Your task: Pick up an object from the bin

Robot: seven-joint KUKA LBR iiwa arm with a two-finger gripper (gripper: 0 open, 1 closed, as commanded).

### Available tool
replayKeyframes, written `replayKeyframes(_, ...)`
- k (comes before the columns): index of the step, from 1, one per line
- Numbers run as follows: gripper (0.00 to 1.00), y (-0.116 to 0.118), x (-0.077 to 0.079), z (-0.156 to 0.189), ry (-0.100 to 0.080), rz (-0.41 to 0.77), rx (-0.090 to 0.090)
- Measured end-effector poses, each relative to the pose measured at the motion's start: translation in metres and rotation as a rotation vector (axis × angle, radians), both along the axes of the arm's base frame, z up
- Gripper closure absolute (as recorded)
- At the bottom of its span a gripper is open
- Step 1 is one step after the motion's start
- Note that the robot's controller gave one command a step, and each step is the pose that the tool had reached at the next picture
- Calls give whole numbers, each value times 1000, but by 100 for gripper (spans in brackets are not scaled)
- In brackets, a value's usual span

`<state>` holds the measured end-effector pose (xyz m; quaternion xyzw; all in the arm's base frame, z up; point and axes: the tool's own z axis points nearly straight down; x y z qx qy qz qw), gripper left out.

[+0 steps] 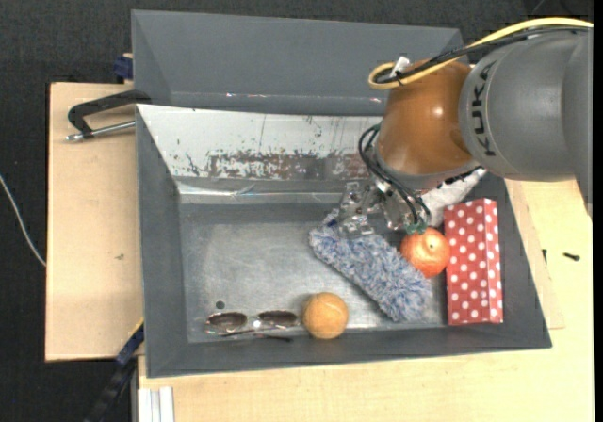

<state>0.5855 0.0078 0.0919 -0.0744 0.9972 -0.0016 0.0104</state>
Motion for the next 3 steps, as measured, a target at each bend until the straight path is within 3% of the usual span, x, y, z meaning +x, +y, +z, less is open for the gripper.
replayKeyframes(2,100,12,1,-1,-8,14,-6)
replayKeyframes(3,100,52,-3,132,15,-19,4)
